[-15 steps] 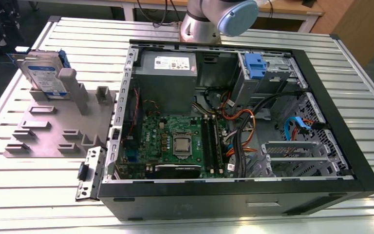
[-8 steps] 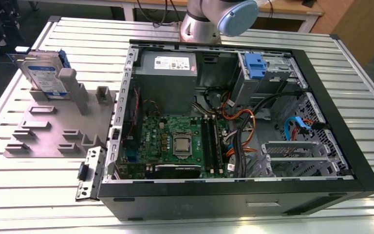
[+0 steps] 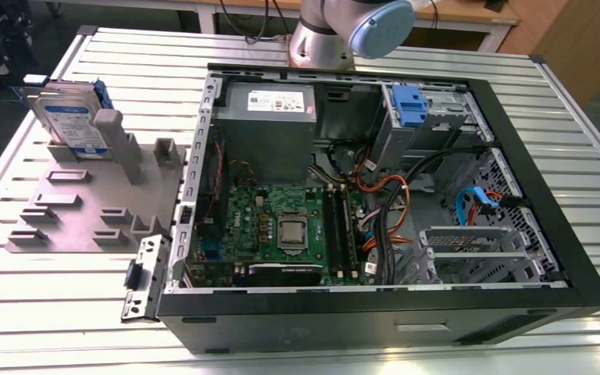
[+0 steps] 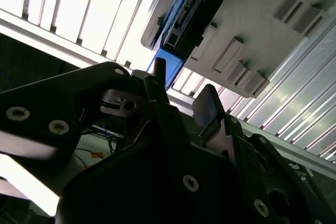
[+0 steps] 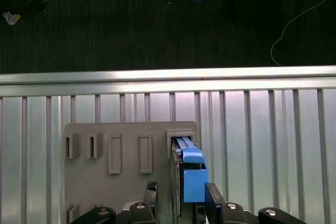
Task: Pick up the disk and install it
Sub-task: 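Pick up the disk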
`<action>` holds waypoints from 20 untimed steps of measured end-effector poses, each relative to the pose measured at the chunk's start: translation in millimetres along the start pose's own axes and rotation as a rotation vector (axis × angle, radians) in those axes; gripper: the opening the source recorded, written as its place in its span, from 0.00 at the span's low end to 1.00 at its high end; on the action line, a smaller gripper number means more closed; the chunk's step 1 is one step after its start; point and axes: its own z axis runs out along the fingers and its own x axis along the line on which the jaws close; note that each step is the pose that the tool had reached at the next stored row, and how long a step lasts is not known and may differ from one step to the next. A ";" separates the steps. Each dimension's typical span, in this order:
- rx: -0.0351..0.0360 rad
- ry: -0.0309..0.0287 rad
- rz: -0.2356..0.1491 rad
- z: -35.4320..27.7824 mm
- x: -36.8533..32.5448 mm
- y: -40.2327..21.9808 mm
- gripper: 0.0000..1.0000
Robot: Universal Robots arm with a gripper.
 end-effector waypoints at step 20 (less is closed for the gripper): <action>0.0058 -0.0004 0.000 15.9 -6.0 2.8 0.59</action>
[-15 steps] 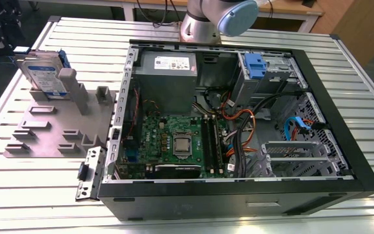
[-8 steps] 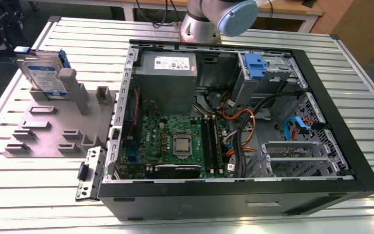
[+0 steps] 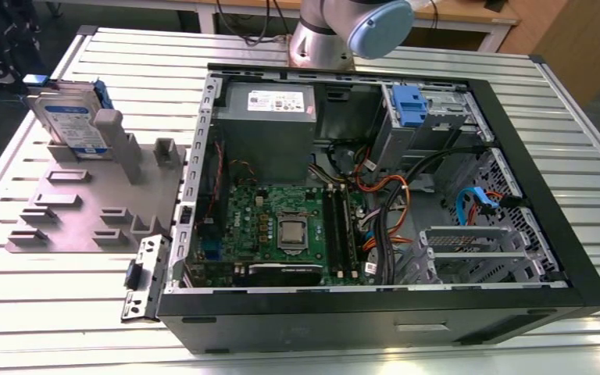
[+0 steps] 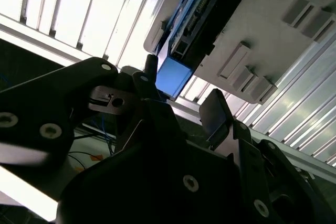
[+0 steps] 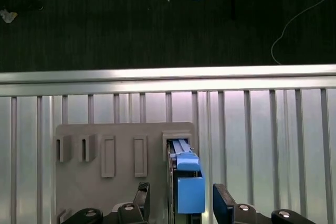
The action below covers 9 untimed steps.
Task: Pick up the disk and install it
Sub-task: 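Pick up the disk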
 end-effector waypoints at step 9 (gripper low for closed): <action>0.0070 -0.0015 -0.001 15.7 -0.8 5.1 0.59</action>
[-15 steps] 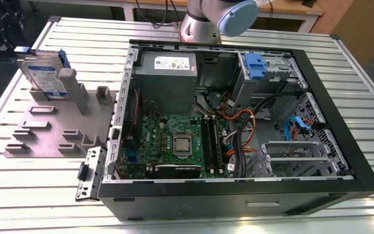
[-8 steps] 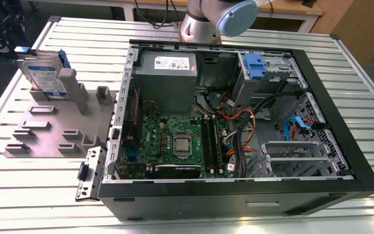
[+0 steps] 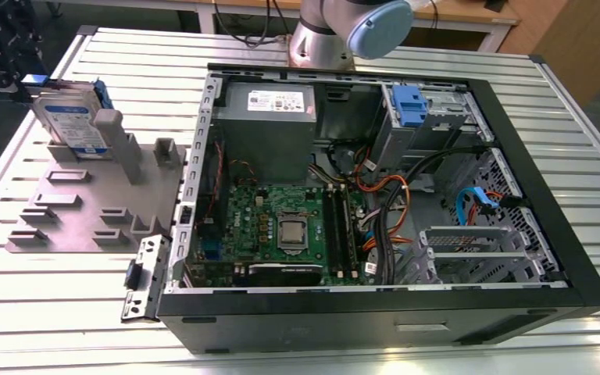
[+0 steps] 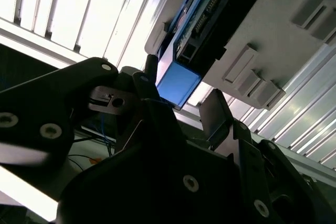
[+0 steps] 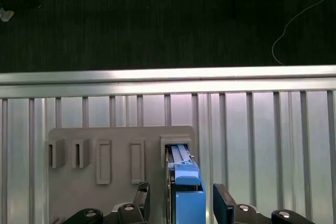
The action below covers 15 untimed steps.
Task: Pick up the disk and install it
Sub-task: 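Pick up the disk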
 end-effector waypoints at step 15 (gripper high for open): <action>0.0025 -0.0018 -0.010 14.4 -0.8 0.0 0.59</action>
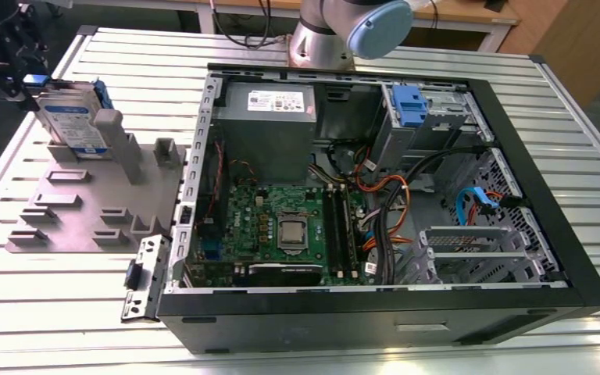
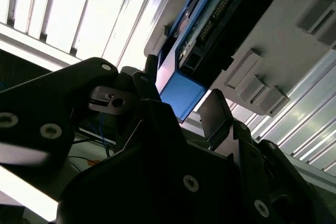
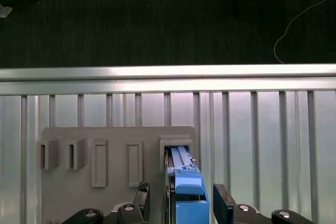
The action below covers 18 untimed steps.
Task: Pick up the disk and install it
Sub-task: 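Pick up the disk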
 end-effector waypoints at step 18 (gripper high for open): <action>0.0001 -0.0033 0.006 3.0 -0.7 0.0 0.51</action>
